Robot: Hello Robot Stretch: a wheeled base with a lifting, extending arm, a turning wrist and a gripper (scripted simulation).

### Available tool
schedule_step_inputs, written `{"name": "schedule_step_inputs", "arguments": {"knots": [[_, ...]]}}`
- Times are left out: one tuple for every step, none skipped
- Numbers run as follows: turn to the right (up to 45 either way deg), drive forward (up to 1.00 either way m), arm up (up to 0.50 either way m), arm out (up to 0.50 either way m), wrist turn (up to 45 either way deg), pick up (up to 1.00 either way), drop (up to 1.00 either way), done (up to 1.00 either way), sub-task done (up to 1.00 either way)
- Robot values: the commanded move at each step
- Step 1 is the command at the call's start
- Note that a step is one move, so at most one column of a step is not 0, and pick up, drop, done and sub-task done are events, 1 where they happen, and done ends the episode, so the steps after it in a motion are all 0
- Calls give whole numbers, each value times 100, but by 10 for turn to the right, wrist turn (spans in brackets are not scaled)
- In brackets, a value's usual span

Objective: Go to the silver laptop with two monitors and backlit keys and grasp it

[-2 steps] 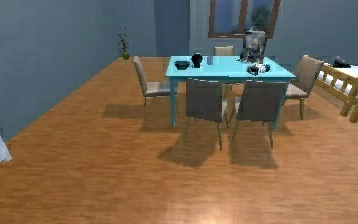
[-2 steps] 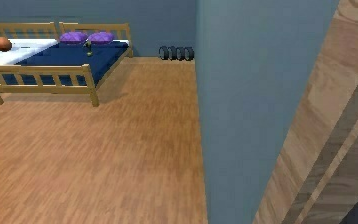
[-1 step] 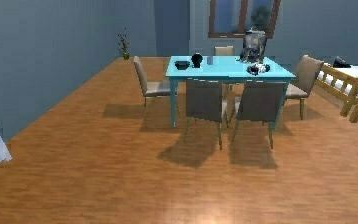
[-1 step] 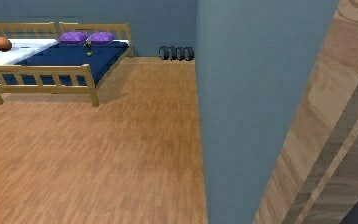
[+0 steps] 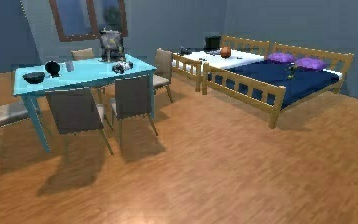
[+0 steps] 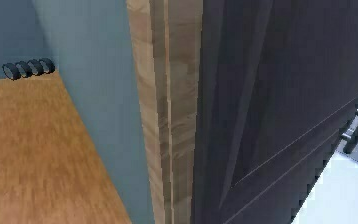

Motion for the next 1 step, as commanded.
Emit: {"name": "schedule_step_inputs", "arguments": {"knots": [[30, 0, 0, 0, 0, 0, 0, 0, 0]]}}
